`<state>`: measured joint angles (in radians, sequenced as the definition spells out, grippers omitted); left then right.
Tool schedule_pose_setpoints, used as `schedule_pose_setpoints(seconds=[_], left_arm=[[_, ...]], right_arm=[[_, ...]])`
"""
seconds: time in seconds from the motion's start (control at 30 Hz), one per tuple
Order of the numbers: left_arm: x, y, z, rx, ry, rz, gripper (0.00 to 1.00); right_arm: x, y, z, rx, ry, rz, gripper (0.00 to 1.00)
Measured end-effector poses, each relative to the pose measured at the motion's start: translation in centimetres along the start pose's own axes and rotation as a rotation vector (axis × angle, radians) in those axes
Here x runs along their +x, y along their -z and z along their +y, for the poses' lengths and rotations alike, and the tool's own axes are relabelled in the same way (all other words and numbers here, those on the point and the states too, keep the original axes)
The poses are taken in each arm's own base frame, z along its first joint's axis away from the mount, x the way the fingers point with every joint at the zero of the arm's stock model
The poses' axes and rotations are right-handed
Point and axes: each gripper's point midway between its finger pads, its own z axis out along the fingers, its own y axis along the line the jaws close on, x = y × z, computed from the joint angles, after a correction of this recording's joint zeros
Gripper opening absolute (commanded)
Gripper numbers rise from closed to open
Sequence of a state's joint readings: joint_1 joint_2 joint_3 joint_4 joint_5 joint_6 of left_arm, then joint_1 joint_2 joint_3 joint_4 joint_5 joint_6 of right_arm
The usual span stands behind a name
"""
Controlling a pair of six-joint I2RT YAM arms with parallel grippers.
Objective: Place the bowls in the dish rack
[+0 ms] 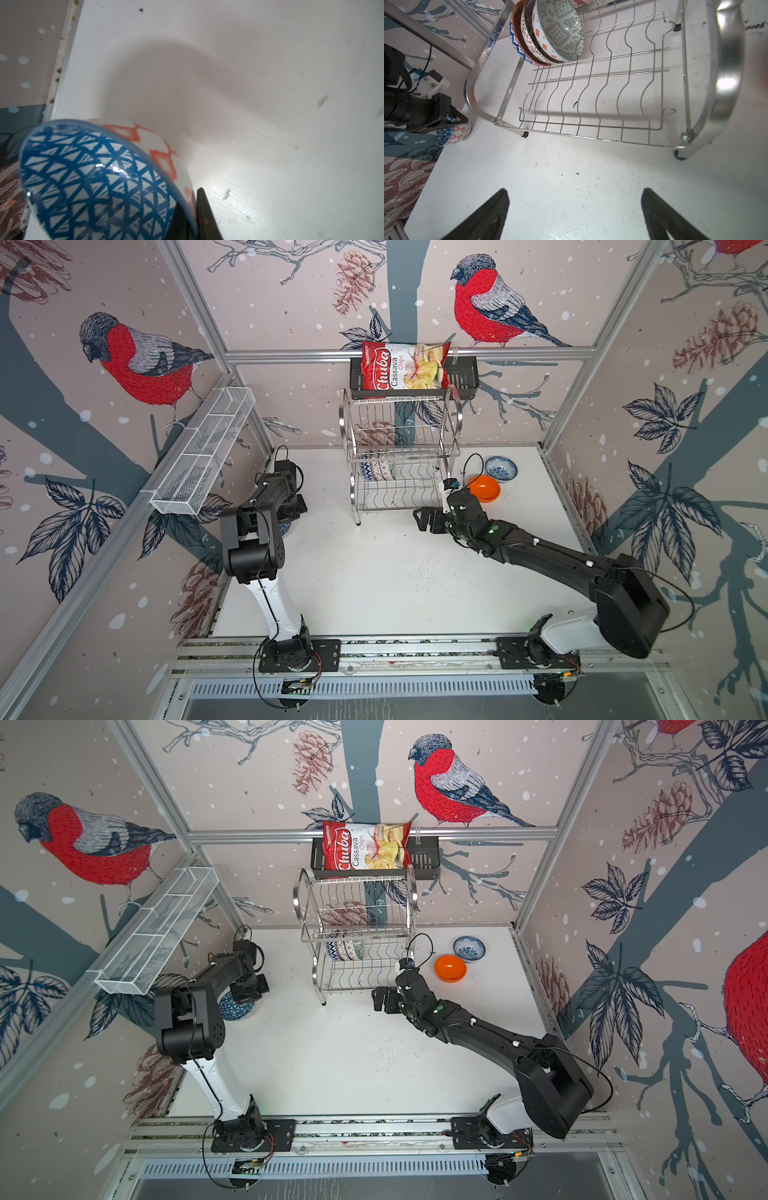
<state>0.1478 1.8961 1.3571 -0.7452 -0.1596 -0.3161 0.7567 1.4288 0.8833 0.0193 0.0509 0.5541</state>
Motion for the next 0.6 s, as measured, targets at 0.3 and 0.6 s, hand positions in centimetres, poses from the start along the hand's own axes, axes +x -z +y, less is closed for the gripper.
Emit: schedule_pose_setpoints(seconds=[0.3,0.6], left_arm=[[7.4,3.2,-4.1,0.115,-0.124,0.025,0.0],[16.3,7.8,-9.5,0.265,-0.255,0.022,0.0]], right_arm=[[0.6,0.0,-1.6,0.033,-0.036,0.022,1.0],[1.5,0.9,-4.0,0.074,-0.099,0.028,0.99]])
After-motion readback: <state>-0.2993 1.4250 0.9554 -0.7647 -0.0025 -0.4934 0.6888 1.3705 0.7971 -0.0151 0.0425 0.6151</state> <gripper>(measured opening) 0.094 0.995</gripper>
